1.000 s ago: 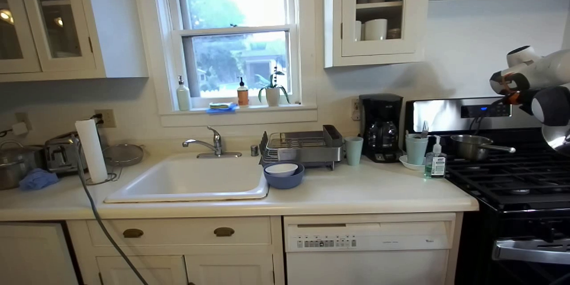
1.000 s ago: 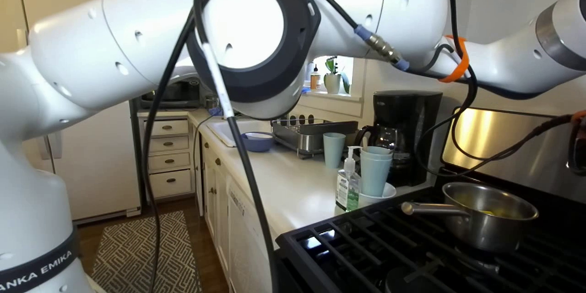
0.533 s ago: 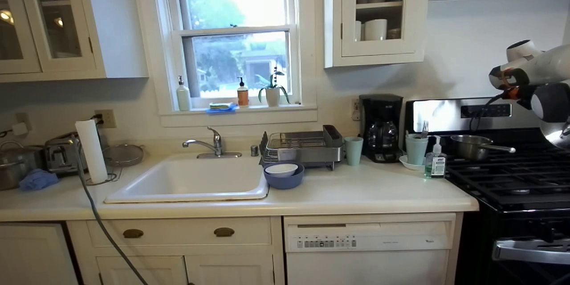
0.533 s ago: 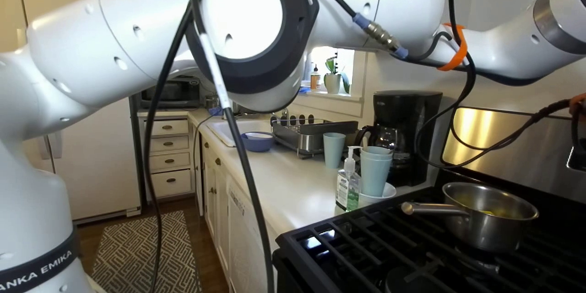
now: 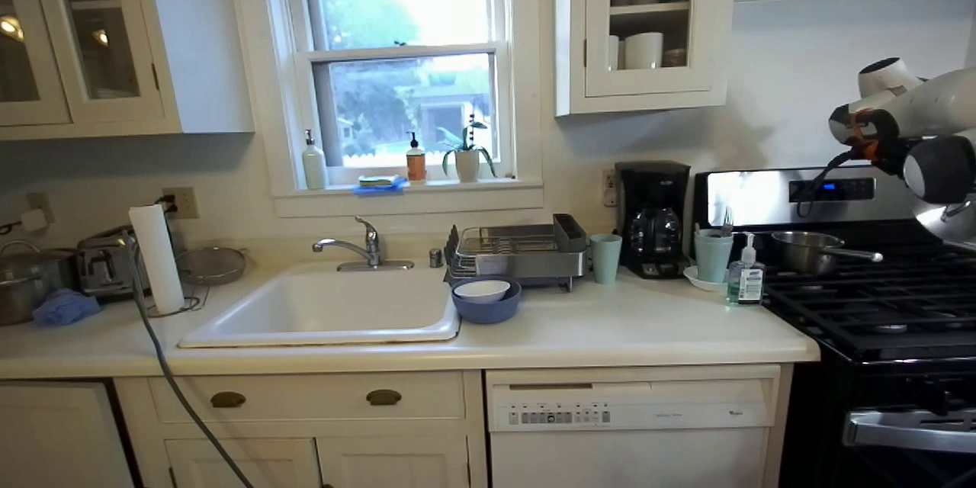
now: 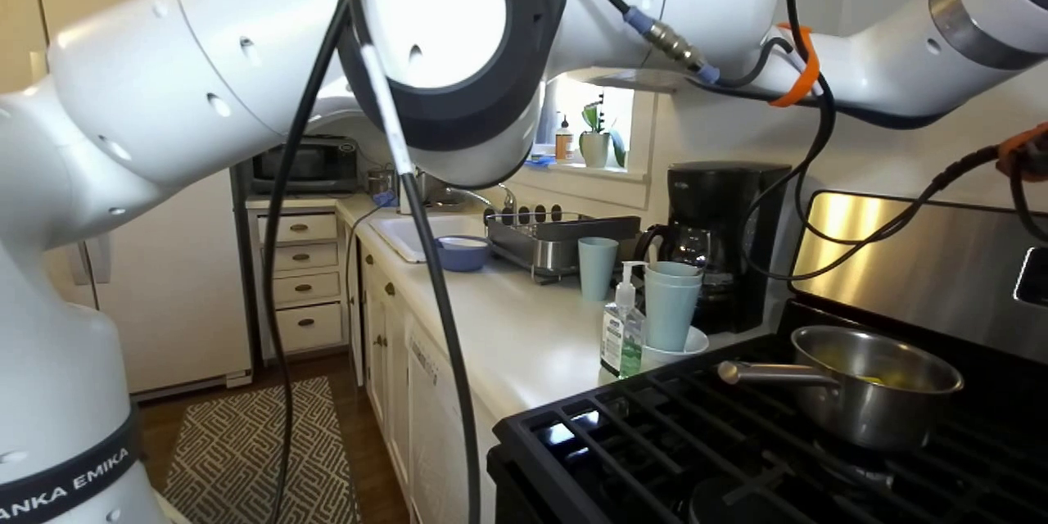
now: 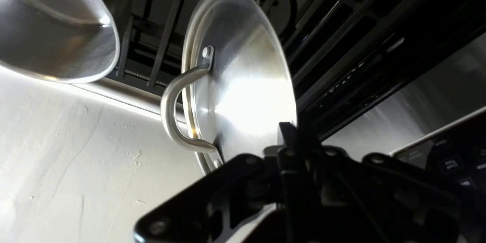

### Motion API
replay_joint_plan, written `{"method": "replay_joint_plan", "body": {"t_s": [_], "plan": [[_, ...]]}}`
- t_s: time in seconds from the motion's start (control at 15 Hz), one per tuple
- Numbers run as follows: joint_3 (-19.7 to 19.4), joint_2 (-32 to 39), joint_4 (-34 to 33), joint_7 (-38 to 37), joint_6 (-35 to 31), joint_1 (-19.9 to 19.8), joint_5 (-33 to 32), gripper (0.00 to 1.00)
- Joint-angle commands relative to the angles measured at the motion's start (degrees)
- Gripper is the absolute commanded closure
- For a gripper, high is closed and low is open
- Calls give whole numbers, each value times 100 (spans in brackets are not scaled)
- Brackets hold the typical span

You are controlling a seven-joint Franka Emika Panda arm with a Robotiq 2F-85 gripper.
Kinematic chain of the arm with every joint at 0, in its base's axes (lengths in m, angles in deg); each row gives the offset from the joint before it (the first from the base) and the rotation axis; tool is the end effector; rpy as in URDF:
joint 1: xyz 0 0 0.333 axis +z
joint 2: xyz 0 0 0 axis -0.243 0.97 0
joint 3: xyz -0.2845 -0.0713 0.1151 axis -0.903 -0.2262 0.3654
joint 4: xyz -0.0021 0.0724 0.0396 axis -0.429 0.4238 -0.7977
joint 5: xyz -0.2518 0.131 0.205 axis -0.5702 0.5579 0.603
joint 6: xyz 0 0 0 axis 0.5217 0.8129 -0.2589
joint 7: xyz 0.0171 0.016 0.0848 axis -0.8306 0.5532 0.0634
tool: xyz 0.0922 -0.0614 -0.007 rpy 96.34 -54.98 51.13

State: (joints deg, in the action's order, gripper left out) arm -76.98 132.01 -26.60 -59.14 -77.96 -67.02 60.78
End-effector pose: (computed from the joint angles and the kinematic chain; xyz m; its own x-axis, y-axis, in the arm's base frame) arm 0.3910 -0.6763 0.4361 -0.0401 -0.8203 0.5705 -0.9875 0.1197 0.1026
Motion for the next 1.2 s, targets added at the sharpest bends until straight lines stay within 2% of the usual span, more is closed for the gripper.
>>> {"method": "replay_joint_plan", "body": {"t_s": [0.0, 0.2, 0.53, 0.8, 1.13], "plan": [[-350, -158, -1, -162, -41, 87, -256, 98], [-728, -178, -2, -464, -133, 150, -585, 98], [-1244, -58, 0, -452, -52, 223, -1259, 98], [-1523, 57, -35, -137, 99, 247, -1714, 98], [-1828, 291, -69, 778, 338, 265, -2095, 98]]}}
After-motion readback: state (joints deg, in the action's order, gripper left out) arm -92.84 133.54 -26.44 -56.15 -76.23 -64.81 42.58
